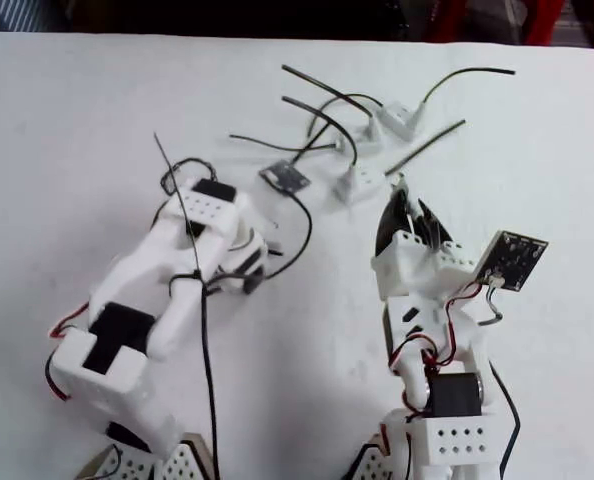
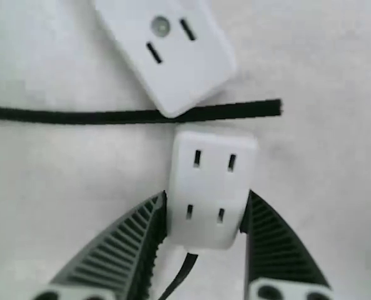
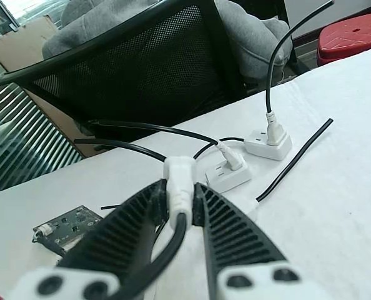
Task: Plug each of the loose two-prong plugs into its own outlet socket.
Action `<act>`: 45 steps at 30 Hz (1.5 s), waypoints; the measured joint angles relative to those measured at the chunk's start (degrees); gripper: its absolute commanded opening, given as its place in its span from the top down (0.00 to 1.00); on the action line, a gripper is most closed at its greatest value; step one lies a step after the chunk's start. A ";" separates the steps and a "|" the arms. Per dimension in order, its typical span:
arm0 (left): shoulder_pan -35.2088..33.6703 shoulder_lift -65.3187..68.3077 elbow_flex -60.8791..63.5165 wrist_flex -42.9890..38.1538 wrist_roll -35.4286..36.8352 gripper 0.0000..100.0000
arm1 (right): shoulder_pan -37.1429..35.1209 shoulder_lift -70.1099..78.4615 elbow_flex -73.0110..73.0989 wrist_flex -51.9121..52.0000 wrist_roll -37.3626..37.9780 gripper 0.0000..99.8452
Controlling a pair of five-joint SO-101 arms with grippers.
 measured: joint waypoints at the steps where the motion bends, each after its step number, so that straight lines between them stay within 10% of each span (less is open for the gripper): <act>1: 0.00 0.00 0.00 0.09 3.08 0.81 | 0.00 0.00 0.00 0.00 0.00 0.98; 24: -8.09 -31.91 3.60 10.73 12.66 0.71 | -11.16 0.00 -3.08 10.46 13.01 0.98; 45: -37.01 -54.77 45.01 -18.64 1.67 0.71 | -28.84 38.68 -23.12 13.98 19.34 0.98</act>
